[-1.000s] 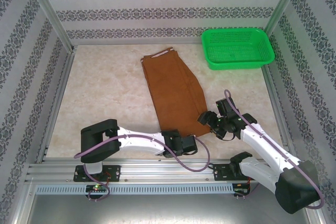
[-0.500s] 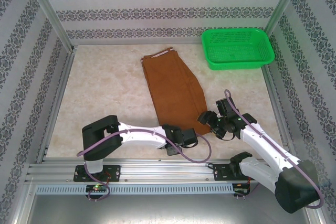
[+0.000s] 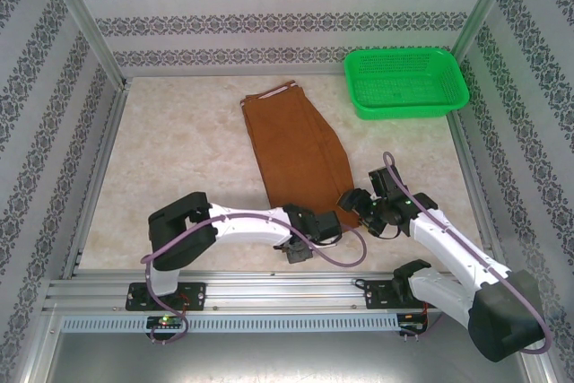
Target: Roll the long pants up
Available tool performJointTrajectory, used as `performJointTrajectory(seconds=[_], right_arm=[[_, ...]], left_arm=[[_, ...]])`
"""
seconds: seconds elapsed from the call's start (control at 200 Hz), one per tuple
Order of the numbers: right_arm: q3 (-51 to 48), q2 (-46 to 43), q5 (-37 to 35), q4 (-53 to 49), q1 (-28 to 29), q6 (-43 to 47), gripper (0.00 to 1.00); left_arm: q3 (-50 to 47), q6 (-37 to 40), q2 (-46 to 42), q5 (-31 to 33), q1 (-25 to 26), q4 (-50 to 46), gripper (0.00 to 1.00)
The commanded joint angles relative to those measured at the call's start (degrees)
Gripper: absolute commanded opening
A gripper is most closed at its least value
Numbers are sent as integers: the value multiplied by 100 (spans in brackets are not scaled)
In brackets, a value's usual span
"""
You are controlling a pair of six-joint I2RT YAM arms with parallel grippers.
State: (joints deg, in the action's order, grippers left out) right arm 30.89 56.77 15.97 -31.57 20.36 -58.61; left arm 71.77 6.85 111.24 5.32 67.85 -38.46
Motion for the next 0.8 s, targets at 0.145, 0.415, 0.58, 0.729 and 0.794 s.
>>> performJointTrajectory(seconds=[0.145,0.415,0.58,0.729,0.794], right_arm=[[-75,-94,16,181,-38,-143,77],[51,-157,-72,16,-34,-109,77],[331,-369,-296,-301,-61,24,77],[649,-507,-457,-631,-69,212,77],[725,-565,-463,-736,-76,253,77]], left_arm=[[-238,-205,1273,948,-1151,1402,1],[43,-560,223,-1098,-1141,471,0],[526,-629,-22,-2023,-1143,-443,0],[948,-728,-218,-2799,-1190,-1123,0],[1201,-822,-260,-3172,-1284,-1414,0]])
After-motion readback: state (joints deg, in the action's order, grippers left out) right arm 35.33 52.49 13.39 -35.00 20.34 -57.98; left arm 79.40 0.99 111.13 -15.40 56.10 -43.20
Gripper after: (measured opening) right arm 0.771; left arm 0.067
